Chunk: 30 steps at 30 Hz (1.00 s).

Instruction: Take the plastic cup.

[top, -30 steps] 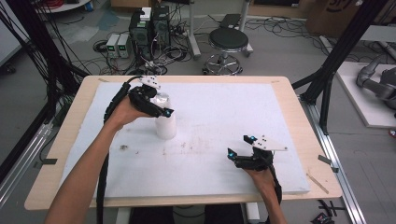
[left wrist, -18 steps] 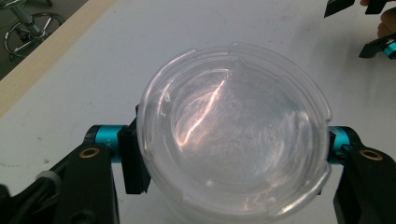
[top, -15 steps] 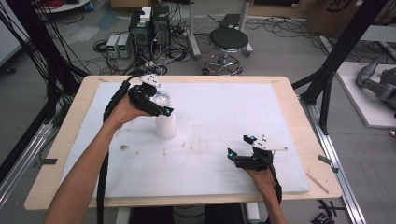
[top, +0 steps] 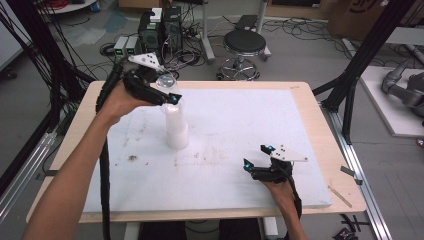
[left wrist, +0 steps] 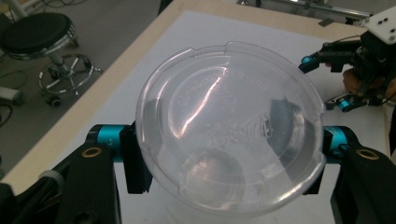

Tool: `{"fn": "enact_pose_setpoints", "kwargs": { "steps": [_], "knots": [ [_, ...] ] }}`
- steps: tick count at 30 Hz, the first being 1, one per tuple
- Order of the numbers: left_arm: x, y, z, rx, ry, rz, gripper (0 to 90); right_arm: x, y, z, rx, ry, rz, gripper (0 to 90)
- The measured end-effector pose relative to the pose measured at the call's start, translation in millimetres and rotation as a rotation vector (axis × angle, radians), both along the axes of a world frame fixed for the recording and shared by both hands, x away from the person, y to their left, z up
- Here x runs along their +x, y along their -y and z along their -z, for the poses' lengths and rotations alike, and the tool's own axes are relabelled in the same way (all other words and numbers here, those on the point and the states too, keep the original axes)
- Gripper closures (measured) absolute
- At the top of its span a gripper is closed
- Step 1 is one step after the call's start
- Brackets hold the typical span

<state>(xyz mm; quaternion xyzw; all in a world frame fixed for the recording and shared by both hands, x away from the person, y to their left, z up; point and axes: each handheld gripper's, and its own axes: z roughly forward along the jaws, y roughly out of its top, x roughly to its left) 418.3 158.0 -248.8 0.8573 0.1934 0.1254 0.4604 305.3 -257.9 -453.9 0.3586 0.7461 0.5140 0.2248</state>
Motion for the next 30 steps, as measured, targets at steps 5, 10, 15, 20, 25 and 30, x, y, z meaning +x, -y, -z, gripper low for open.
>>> {"fn": "enact_pose_setpoints", "kwargs": {
  "steps": [5,10,15,20,25,30],
  "knots": [
    [-7.8,-9.8,-25.7,-0.022,0.040,-0.011,36.7,0.2,-0.3,0.1,-0.002,0.001,-0.001,14.5],
    [-14.8,-15.1,-30.2,-0.046,0.047,-0.010,36.7,0.7,-0.1,0.1,0.000,-0.002,-0.001,14.4],
    [-24.3,-16.2,-26.8,-0.090,0.045,0.024,36.7,1.5,0.2,0.2,0.004,-0.011,0.000,14.4],
    [-42.3,-11.8,-12.6,-0.141,0.049,0.088,36.7,1.8,-0.2,0.2,0.000,-0.010,0.005,14.5],
    [-59.6,-7.5,9.0,-0.186,0.052,0.127,36.7,2.6,0.4,0.2,0.008,-0.023,0.004,14.5],
    [-71.8,-1.8,35.4,-0.221,0.046,0.143,36.8,1.8,0.4,0.3,0.002,-0.004,-0.001,14.5]
  ]
}}
